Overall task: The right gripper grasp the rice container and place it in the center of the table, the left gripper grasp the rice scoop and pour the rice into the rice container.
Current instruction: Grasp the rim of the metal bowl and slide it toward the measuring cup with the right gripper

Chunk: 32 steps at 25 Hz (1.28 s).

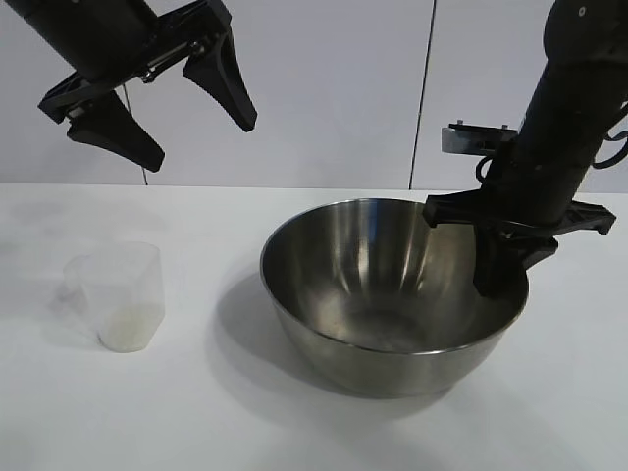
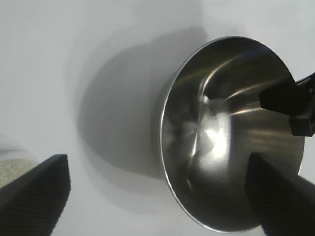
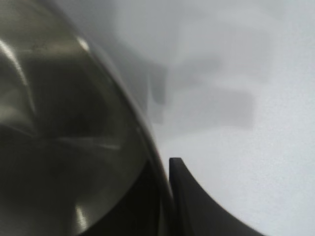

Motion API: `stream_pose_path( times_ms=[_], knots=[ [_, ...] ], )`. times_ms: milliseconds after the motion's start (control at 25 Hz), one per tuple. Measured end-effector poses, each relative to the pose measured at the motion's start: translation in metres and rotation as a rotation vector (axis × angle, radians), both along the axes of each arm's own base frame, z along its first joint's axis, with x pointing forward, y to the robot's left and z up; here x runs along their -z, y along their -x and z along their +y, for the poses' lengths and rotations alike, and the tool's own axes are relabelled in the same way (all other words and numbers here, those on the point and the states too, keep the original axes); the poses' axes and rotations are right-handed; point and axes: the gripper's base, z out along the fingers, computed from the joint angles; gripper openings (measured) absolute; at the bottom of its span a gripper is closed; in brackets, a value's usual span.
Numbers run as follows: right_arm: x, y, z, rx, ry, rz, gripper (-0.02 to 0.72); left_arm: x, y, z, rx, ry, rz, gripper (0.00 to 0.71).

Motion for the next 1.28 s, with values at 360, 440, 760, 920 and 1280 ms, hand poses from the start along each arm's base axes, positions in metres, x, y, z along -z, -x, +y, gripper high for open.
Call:
stream_pose_path(
  times_ms=[360,440,760,920,1280],
  knots=[
    [-0.001,-0.001,0.000,0.026,-0.086,0.006,0.010,0.000,0.000,0.000,0.000,0.000,0.000,0.694],
    [-0.002,-0.002,-0.005,0.038,-0.109,0.009,0.010,0.000,0.000,0.000,0.000,-0.001,-0.001,0.694],
    [-0.006,-0.004,-0.025,0.048,-0.159,0.006,0.010,0.000,0.000,0.000,-0.002,0.000,-0.004,0.694],
    [-0.017,-0.004,-0.022,0.058,-0.195,-0.021,0.011,0.000,-0.001,0.000,-0.007,0.001,-0.012,0.694],
    [-0.020,-0.003,-0.014,0.050,-0.232,-0.023,0.011,-0.001,-0.002,0.000,-0.009,0.002,-0.016,0.694]
  ],
)
